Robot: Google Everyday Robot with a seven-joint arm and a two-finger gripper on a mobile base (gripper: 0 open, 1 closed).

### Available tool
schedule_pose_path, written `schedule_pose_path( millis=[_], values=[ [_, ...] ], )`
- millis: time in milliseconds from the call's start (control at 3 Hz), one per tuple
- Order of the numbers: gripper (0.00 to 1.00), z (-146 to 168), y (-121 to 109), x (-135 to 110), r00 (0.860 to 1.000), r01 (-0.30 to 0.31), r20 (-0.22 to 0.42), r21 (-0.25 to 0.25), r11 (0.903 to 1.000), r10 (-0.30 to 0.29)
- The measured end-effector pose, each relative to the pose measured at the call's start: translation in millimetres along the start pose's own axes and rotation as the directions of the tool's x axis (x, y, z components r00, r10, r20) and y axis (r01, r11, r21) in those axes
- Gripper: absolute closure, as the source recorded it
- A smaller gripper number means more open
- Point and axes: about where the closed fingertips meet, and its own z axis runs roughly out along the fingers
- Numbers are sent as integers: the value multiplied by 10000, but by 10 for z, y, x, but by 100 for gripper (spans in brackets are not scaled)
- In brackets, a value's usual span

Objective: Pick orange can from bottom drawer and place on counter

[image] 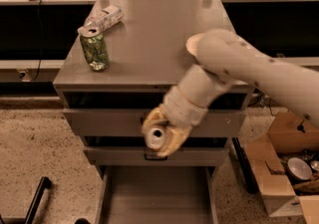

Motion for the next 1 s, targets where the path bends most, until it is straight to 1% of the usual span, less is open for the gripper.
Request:
schedule_pose_path(
  millis=[333,667,1000],
  values=[
    [100,-7,-128,-530,9961,656,-511,-1106,9917,-716],
    [100,-225,-384,-773,9989,464,128,-1211,9916,-452],
    [100,-605,-797,-861,9973,-175,708,-574,9982,216]
  ],
)
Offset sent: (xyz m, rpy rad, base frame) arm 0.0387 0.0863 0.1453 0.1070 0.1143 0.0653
